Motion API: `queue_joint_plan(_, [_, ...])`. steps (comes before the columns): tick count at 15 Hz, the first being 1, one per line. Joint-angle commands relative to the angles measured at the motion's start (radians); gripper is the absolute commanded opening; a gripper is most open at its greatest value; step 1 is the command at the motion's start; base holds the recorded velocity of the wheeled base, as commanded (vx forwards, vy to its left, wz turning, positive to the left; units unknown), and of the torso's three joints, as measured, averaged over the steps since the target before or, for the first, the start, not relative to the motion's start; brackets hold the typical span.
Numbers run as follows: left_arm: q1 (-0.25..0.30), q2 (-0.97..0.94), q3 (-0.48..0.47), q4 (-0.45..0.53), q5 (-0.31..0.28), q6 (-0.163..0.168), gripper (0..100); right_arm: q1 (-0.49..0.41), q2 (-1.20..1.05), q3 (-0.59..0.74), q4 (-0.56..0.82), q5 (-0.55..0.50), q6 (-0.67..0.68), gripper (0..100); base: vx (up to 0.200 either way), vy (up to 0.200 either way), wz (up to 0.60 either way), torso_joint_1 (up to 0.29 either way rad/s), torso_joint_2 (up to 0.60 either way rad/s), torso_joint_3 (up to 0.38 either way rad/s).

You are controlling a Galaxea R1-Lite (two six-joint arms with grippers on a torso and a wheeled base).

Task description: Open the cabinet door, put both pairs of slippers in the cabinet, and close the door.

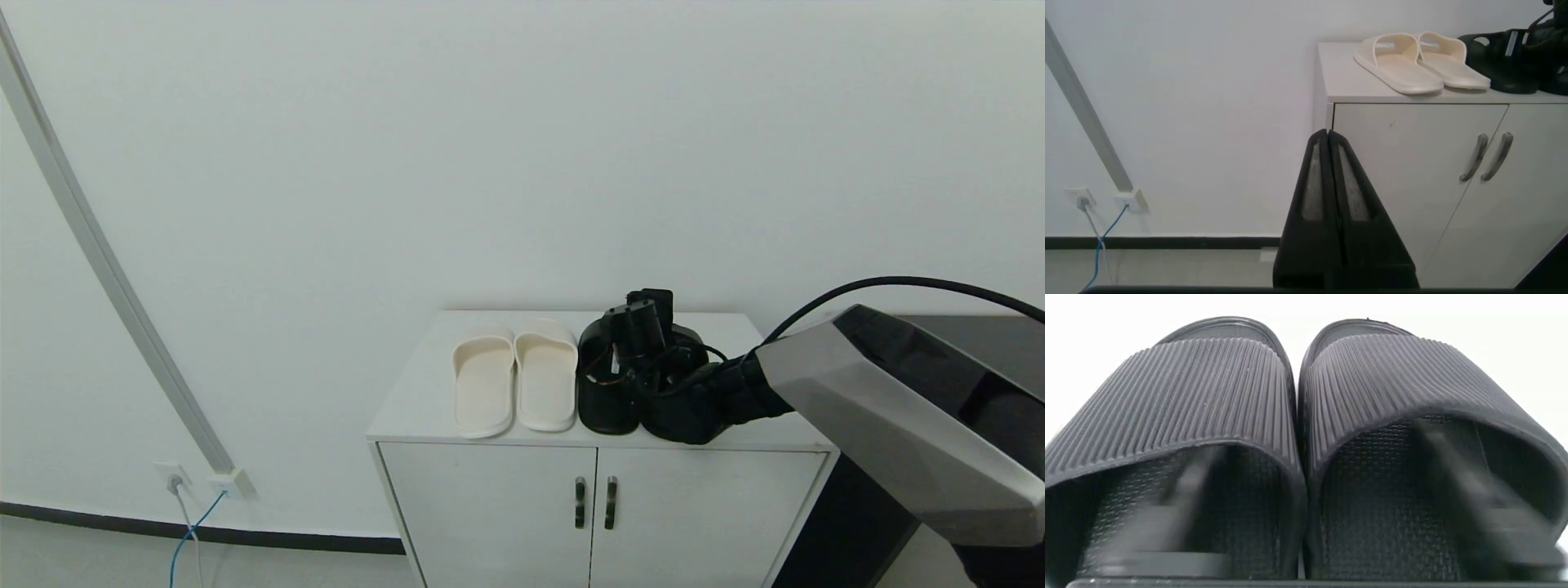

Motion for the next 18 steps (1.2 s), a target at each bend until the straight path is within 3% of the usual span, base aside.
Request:
queue_joint_plan(1, [0.000,0.000,0.000,0.000,0.000,-0.003,0,0.001,-0.010,0.001,-0.001,-0.002,0.001,0,0.000,0.000,0.00,0.000,0.00,0.000])
queue_joint_plan(11, [0.000,0.002,0.000,0.000,0.000,-0.003,0,0.010,-0.181,0.139,0.001,0.018,-0.023,0,0.000,0.000,0.00,0.000,0.00,0.000])
queue_joint_plan(14, [0.000,0.000,0.000,0.000,-0.002,-0.001,0,0.040,-0.350,0.289,0.001,0.130,-0.034,0,0.000,0.000,0.00,0.000,0.00,0.000])
queue_joint_plan(18, [0.001,0.002,0.000,0.000,-0.002,0.002,0,0.091,-0.562,0.536,-0.048,0.373,-0.143,0,0.000,0.000,0.00,0.000,0.00,0.000])
